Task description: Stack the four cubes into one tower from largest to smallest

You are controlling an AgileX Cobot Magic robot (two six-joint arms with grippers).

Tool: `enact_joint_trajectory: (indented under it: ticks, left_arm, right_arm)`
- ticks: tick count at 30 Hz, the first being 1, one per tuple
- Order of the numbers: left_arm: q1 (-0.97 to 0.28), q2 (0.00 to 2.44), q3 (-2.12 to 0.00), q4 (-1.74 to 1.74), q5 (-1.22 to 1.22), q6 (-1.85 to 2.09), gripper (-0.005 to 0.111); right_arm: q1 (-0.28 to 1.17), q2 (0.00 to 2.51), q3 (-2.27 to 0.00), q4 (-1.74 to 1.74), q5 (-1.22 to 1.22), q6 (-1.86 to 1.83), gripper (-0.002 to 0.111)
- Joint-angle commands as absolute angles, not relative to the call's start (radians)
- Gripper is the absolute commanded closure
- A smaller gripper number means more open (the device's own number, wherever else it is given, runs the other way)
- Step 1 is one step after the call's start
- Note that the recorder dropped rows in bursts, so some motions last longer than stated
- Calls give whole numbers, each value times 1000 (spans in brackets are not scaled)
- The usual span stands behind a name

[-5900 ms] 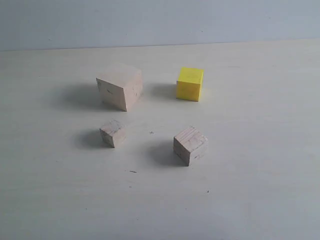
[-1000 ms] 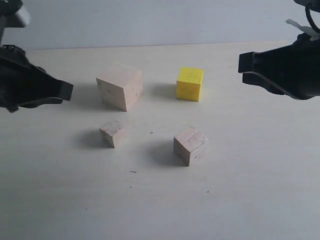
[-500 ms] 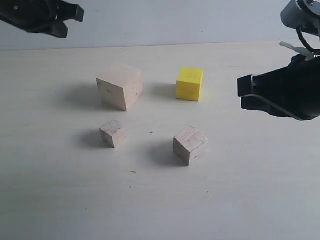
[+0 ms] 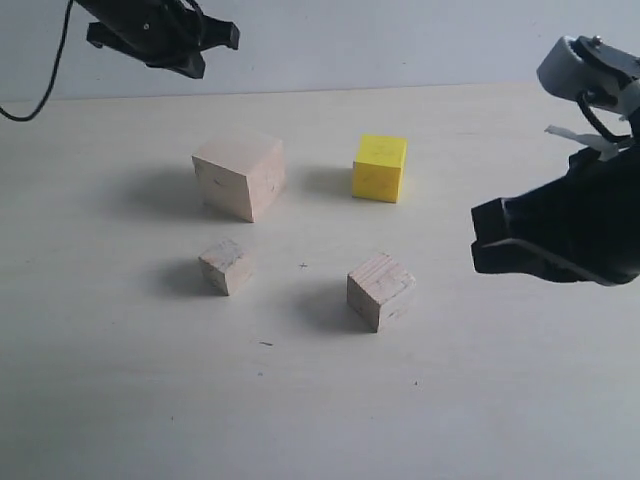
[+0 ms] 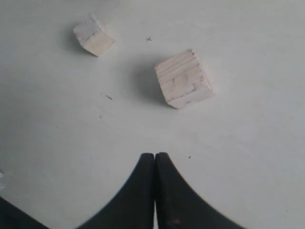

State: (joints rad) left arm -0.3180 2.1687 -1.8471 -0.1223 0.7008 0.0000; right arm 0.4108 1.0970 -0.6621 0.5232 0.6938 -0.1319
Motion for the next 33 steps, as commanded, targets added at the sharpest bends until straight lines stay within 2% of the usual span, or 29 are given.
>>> enact_joint_trajectory:
  ticks: [1,16,25,33]
  left_arm:
    - [-314,2263,-1920,-130,700,0,107]
    - [-314,2393,-1954,-129,640,0,107]
    - [-314,2416,-1954,-353,598,192,107]
    - [-314,2417,-1954,-367,668,205,107]
  right_arm:
    - [413,1101,-668,523,760,-164,108]
    - [413,1008,-668,523,738,-166,108]
    - [413,1008,-668,523,734,-166,108]
    - [413,1008,-668,523,734,-166,108]
